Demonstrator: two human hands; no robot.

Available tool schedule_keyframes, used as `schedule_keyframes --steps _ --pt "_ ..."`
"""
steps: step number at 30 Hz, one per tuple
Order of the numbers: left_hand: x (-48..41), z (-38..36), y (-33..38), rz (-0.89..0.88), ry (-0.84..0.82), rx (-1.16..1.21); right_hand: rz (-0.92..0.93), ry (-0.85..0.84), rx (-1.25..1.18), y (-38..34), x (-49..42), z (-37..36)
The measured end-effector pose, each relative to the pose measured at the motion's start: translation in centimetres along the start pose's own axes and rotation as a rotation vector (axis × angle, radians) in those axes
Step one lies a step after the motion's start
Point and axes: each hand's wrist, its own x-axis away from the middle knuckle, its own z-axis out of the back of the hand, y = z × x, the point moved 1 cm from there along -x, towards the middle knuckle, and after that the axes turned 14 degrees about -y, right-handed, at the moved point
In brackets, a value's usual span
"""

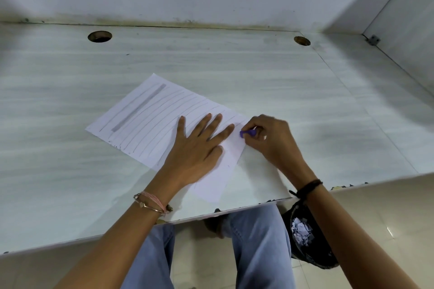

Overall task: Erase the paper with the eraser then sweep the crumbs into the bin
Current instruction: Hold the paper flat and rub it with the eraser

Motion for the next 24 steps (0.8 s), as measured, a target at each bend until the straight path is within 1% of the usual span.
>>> schedule_keyframes --steps 2,3,5,6,7,10,12,15,16,19,20,22,24 --pt "0.1 0.1 0.0 0.003 0.005 0.011 -0.023 0.036 0.006 0.1 -0.5 0.2" --pt "0.0 0.0 0.1 0.006 0.003 0.011 0.013 0.008 0.038 -0.4 -0.3 -0.1" --pt "-0.1 -0.1 0.1 0.013 0.003 -0.002 0.104 -0.1 0.097 -1.5 0.8 -1.2" --pt "-0.1 -0.1 0.1 0.013 0.003 -0.002 0.107 -0.123 0.093 -1.5 1.2 -1.3" --pt "-0.1 -0.1 0.1 0.011 0.002 0.005 0.074 -0.107 0.066 -1.0 1.0 -0.8" --pt "0.0 0.1 0.1 0.001 0.003 0.017 -0.063 0.059 -0.014 1.1 -0.6 1.0" --pt "0.0 0.1 0.2 0.004 0.004 0.017 -0.058 0.051 0.003 0.6 -0.7 0.9" --pt "0.1 0.1 0.3 0.015 0.0 0.023 0.048 -0.066 0.073 -0.9 0.6 -1.0" --pt "0.1 0.1 0.2 0.014 0.0 0.025 0.04 -0.056 0.067 -0.7 0.6 -0.9" --pt "0.1 0.1 0.2 0.009 -0.005 0.009 -0.078 0.092 -0.002 1.4 -0.8 1.0" --pt "0.1 0.1 0.2 0.012 -0.005 0.008 -0.093 0.109 -0.006 1.6 -1.1 1.3" --pt "0.0 0.1 0.3 0.016 -0.007 0.004 -0.056 0.065 0.022 0.8 -1.1 0.8" --pt "0.0 0.1 0.3 0.018 -0.006 0.01 0.013 -0.024 0.066 -0.3 -0.2 -0.5"
